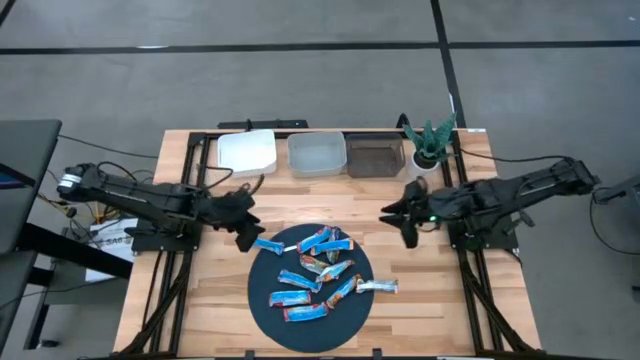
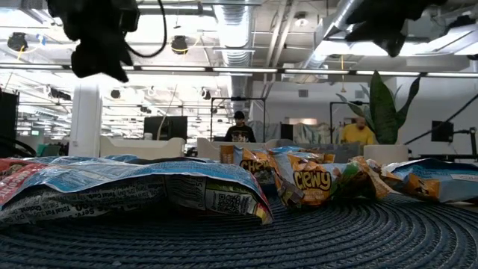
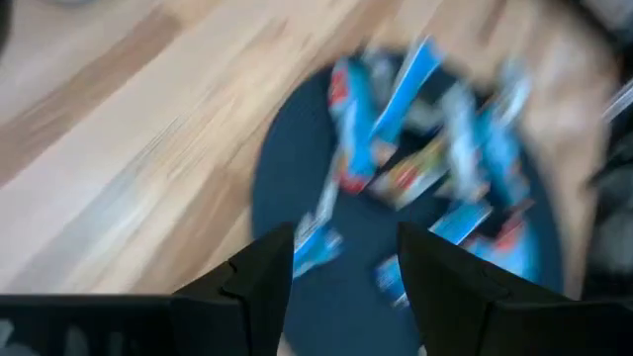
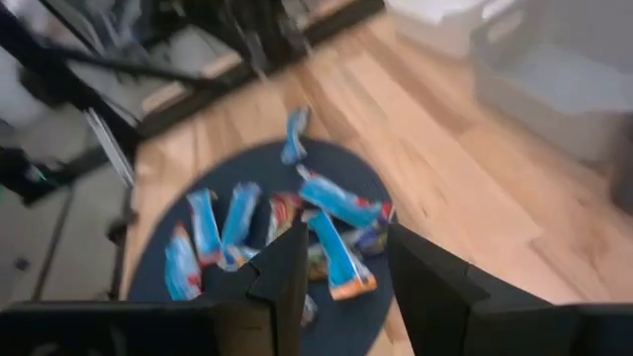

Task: Pick and place Granola Bars by type
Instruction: Put the blue granola bar into the white bin

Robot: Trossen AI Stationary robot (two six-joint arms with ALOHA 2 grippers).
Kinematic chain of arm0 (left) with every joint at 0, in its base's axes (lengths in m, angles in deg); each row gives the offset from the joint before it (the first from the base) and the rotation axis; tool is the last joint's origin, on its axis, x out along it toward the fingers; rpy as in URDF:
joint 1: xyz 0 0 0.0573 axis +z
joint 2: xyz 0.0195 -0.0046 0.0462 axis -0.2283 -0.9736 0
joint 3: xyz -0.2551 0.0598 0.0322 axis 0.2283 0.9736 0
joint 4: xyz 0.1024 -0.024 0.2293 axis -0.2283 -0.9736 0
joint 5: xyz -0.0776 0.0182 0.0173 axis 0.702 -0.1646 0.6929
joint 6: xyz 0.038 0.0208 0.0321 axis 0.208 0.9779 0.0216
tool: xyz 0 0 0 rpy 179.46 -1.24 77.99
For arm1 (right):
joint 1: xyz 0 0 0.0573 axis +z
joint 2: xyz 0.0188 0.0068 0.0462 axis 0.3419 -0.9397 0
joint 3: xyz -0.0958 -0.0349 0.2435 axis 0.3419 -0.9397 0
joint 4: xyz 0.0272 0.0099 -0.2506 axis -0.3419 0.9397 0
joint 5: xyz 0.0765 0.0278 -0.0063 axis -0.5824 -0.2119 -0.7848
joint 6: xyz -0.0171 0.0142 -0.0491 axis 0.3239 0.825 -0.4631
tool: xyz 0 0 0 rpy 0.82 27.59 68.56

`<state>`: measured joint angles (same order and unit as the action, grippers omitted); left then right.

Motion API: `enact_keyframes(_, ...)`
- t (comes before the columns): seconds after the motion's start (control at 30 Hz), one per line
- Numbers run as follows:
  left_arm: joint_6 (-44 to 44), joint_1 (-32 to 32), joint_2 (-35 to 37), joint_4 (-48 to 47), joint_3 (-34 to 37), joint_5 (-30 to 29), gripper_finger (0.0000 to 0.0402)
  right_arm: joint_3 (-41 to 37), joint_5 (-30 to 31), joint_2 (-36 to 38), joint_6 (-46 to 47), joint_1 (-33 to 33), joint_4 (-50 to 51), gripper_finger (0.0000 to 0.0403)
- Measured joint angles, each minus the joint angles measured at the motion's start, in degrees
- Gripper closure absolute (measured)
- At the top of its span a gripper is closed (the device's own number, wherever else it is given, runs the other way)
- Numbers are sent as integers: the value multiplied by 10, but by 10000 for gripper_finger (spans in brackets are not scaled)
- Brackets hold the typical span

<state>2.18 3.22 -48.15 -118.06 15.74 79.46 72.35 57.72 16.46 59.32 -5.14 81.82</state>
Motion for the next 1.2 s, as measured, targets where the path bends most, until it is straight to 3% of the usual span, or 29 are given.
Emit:
enact_keyframes(0.17,95,0,-70,-72,-23,46,228,8,-26,-65,18,0,2,272)
enact_keyframes(0.37,198,0,-161,-85,-25,102,228,35,-28,-107,54,0,2,272)
enact_keyframes(0.63,300,0,-278,-82,-25,70,228,63,-27,-114,51,0,2,272)
enact_keyframes(0.8,316,0,-331,-79,-25,39,228,74,-26,-113,51,0,2,272)
enact_keyframes(1.03,330,0,-357,-47,-25,54,230,75,-26,-113,52,0,1,272)
enact_keyframes(1.2,304,0,-338,-32,-25,40,268,75,-26,-113,55,0,2,272)
